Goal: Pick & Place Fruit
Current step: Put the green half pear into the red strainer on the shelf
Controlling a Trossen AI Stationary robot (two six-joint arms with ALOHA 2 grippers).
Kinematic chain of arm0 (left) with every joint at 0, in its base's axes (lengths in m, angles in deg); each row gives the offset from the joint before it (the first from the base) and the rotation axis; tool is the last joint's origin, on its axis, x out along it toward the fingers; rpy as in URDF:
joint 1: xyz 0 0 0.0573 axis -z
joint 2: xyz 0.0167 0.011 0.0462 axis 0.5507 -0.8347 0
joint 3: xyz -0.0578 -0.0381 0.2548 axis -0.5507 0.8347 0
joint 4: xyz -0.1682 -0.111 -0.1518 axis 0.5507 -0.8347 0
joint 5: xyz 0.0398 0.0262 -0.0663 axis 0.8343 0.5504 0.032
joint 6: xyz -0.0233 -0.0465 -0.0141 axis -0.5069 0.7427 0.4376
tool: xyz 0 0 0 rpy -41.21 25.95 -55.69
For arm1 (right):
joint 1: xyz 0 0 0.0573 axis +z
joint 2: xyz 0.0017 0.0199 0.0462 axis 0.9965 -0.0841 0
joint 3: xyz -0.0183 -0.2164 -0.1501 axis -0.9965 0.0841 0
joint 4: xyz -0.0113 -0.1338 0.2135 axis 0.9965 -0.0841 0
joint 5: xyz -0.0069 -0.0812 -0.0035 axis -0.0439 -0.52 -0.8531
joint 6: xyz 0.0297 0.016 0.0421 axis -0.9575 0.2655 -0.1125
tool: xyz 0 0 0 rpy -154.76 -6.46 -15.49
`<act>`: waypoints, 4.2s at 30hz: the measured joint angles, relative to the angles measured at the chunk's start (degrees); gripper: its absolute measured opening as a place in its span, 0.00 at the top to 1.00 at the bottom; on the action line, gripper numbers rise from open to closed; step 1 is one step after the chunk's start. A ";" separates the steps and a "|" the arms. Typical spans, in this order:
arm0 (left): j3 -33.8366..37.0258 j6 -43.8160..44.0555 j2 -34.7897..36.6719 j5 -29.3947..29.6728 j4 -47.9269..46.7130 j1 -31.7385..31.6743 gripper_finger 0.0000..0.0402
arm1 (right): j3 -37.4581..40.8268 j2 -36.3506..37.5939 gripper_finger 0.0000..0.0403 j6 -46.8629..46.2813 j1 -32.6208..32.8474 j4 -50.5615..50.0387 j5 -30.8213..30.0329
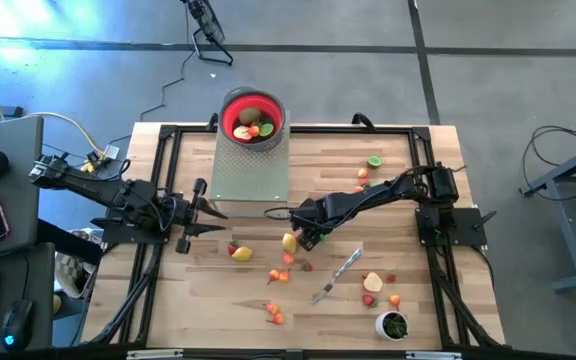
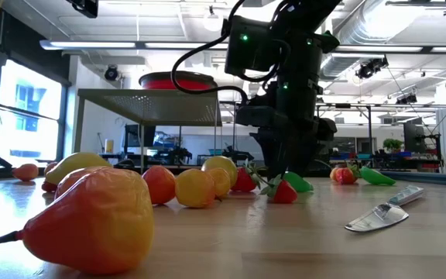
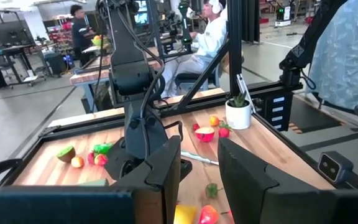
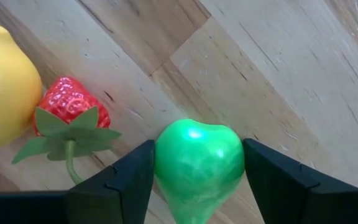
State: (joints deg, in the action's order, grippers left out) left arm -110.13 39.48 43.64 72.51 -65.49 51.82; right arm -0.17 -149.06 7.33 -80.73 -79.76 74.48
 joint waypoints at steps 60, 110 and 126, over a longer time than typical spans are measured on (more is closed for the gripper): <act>-0.04 31.29 -22.18 -27.30 38.71 -35.18 0.74 | -0.04 33.48 0.46 51.80 -12.37 36.79 17.21; -5.35 48.06 -47.82 -45.21 77.72 -35.64 0.74 | -0.04 23.98 0.46 51.82 -10.16 66.56 28.97; -5.33 48.50 -47.82 -43.65 77.54 -35.64 0.71 | -0.04 23.98 0.46 51.90 -10.19 66.01 29.00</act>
State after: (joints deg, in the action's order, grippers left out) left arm -115.47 87.98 -4.18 28.86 12.05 16.18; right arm -0.22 -125.08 59.22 -90.91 -13.75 103.48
